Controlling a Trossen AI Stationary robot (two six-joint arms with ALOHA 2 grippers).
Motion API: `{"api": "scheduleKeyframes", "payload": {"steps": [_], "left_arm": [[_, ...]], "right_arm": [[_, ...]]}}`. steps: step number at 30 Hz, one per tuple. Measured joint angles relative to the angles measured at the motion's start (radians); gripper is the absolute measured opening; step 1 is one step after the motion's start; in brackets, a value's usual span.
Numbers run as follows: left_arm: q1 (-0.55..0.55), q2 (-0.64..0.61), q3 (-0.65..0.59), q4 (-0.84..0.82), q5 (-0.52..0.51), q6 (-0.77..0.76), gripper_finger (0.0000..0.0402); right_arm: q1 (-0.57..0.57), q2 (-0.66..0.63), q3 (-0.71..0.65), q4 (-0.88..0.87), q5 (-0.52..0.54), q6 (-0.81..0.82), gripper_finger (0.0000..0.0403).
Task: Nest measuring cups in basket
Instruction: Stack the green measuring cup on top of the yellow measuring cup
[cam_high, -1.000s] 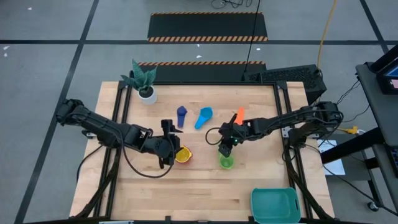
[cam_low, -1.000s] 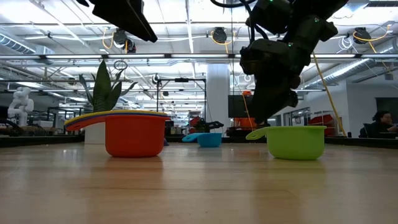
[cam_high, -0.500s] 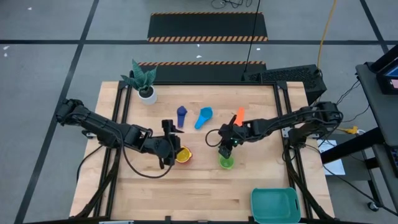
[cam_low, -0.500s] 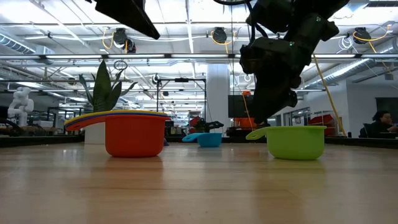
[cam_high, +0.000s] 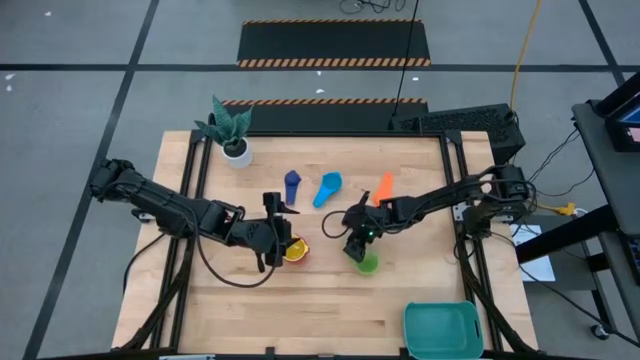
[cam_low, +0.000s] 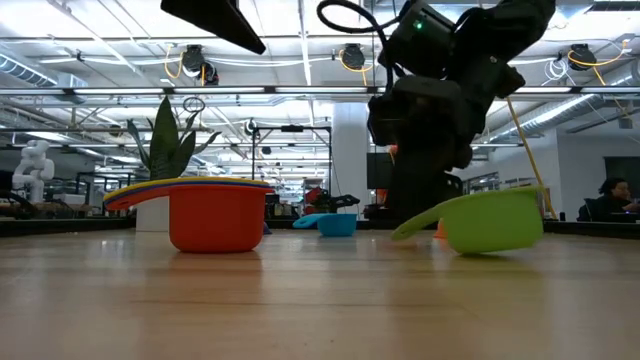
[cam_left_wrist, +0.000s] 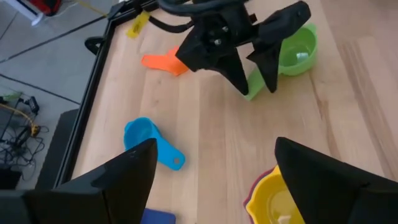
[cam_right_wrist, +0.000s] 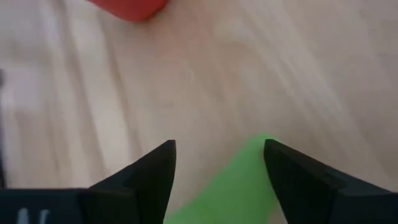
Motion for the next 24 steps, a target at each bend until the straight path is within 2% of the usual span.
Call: {"api": "scheduleKeyframes", "payload": {"steps": [3,9,16,24], "left_arm": [[0.0,0.0,0.0,0.005,0.001,0.017,0.0328],[0.0,0.0,0.0,0.014,0.0,0.023,0.0328],[0.0,0.0,0.0,0.017,0.0,0.033,0.0328],[0.001,0.0,0.0,0.097,0.0,0.033,0.0328]], "right_arm": [[0.01,0.003,0.0,0.041,-0.034,-0.013,0.0242],[0.032,-0.019,0.0,0.116,-0.036,-0.061,0.0242],[0.058,-0.117,0.0,0.112,0.045,-0.075,0.0242],[0.138,-0.217,0.001,0.062,0.053,-0.096,0.0242]]}}
